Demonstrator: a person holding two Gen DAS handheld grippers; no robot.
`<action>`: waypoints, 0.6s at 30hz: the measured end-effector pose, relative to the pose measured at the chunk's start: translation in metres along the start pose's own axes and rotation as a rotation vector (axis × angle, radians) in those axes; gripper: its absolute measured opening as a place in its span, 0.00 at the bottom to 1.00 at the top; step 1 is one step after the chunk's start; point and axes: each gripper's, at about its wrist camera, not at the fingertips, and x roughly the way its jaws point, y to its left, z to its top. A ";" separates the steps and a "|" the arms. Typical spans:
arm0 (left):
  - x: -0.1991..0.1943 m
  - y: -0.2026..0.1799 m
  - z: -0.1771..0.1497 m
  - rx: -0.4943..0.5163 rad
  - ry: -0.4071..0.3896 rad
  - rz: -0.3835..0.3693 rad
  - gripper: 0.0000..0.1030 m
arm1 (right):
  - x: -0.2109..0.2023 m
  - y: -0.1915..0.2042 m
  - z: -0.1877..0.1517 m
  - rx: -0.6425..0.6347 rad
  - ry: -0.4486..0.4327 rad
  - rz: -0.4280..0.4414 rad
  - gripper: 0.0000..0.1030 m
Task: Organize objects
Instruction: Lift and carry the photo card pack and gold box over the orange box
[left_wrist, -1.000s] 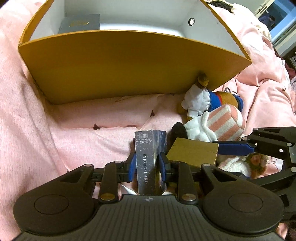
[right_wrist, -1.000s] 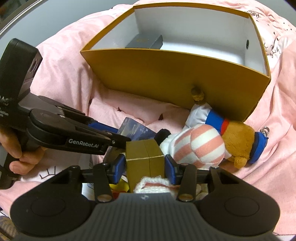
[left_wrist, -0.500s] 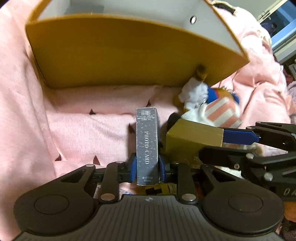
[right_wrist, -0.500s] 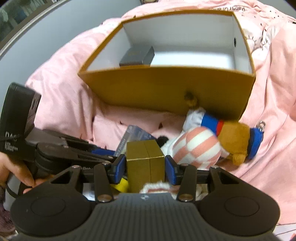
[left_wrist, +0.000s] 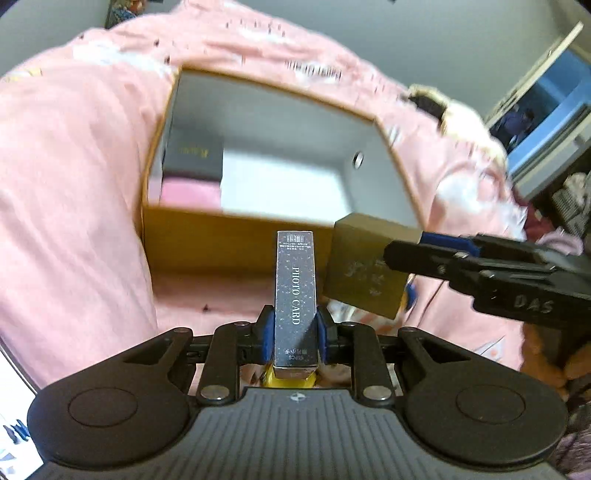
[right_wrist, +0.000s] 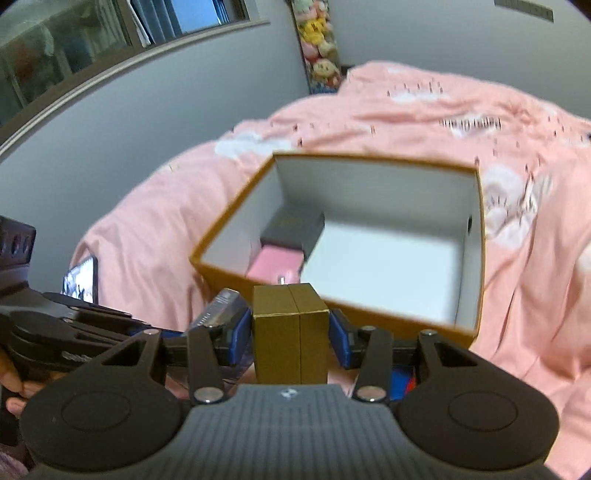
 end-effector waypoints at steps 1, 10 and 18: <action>-0.006 0.000 0.005 -0.008 -0.015 -0.019 0.25 | -0.003 0.000 0.005 -0.005 -0.013 -0.001 0.46; -0.005 -0.008 0.068 -0.007 -0.155 -0.049 0.25 | -0.018 -0.018 0.052 -0.015 -0.149 -0.087 0.46; 0.059 0.006 0.101 -0.073 -0.075 -0.018 0.25 | 0.028 -0.052 0.066 0.066 -0.086 -0.115 0.46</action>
